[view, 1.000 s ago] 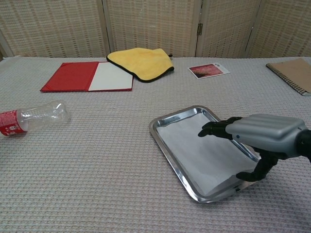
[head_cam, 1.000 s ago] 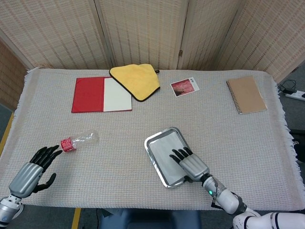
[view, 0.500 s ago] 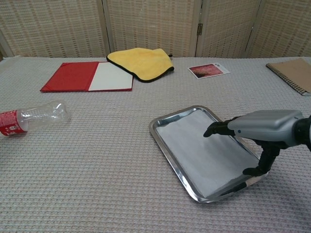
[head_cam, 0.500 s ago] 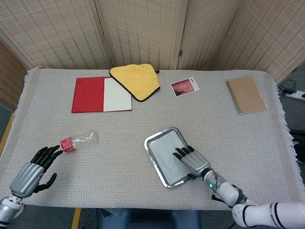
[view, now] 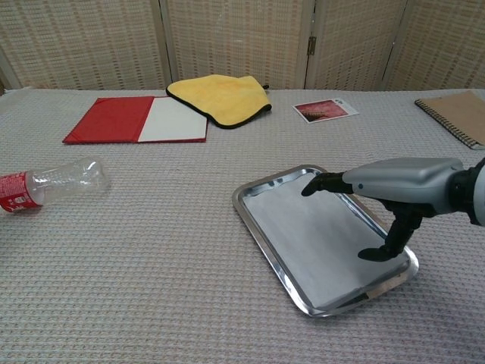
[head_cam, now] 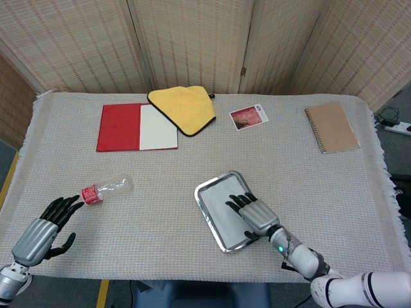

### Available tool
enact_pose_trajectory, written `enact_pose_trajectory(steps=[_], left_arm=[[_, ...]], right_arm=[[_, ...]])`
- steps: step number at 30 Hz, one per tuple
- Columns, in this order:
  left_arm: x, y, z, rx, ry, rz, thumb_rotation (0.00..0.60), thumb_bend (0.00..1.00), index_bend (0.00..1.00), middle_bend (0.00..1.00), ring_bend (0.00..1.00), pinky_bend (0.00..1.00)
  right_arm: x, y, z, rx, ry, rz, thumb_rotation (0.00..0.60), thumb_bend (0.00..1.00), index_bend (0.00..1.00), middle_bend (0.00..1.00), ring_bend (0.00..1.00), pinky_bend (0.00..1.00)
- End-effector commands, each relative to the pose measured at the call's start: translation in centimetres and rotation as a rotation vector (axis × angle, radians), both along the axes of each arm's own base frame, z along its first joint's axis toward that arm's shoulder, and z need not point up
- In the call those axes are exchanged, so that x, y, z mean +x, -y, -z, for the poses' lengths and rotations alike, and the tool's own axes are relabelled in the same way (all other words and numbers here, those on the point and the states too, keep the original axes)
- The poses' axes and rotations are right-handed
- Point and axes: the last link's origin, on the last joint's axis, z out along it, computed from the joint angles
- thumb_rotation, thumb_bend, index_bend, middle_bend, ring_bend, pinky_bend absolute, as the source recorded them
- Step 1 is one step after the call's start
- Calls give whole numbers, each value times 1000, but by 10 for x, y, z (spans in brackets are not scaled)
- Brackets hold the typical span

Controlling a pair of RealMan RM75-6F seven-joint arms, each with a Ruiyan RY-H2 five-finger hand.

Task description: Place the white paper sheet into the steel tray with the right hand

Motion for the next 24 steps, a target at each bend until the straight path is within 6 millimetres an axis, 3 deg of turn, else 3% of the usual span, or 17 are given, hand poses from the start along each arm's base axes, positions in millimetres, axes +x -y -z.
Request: enact_pose_trajectory(steps=[1,6,14,19,24], left_arm=[[0,0,1,1,-3,0,600,582,67,0,0,0],[1,0,1,6,-2,5,600,582,67,0,0,0],[2,1,2,11,-3,19,600,582,60,0,0,0],[2,3,3,13,-18,22,600,582,59,0,0,0],[0,0,6,28,-40,11,600,582,55,0,0,0]], right_arm=[[2,-13,-22,2,109,-14,600,369,0,0,0,0],[-10,-33,-42,-99,222,-62,600,370,0,0,0,0],[-82,-82,-61,-527,249,-228,600,369,0,0,0,0],[-121,-107,-71,-562,172,-126,600,369,0,0,0,0],[-130,-111,-77,-557,174,-76,600,369,0,0,0,0]])
